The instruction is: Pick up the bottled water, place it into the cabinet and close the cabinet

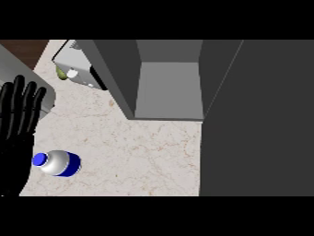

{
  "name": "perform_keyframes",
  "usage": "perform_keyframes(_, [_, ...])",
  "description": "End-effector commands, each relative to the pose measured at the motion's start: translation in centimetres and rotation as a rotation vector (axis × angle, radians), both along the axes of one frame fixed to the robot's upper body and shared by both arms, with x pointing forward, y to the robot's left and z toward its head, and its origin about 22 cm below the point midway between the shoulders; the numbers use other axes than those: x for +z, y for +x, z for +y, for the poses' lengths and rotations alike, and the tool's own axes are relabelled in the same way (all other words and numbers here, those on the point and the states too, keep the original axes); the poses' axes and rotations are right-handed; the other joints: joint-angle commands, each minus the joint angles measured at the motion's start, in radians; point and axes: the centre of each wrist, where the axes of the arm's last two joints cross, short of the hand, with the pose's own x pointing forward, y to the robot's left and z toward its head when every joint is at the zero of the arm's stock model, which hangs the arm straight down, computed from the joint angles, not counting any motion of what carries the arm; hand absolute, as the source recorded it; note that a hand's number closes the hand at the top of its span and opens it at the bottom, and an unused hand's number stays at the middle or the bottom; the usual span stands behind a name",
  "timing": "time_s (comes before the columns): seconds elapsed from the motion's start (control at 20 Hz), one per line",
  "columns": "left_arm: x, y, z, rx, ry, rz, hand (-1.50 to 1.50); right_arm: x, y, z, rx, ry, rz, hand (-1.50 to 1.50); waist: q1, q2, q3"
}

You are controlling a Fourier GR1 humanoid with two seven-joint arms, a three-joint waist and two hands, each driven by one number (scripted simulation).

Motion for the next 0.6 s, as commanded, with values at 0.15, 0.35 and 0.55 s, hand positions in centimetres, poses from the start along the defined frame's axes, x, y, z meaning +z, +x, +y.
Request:
perform_keyframes(0.15, [0.1, -0.6, 5.3, -0.256, 0.000, -0.035, -1.50, -0.5, -1.9, 0.0, -0.004, 0.030, -0.015, -1.50, -0.030, -0.003, -0.039])
perform_keyframes(0.35, [-2.2, -0.9, 7.6, -0.403, -0.124, 0.148, -1.50, -0.8, -3.0, 1.6, 0.255, 0.040, 0.129, -1.50, -0.019, -0.004, -0.041])
perform_keyframes(0.55, [-0.5, -2.7, 12.8, -0.441, -0.125, 0.198, -1.50, 0.0, -6.0, 1.0, 0.309, 0.050, 0.139, -1.50, -0.026, -0.008, -0.037])
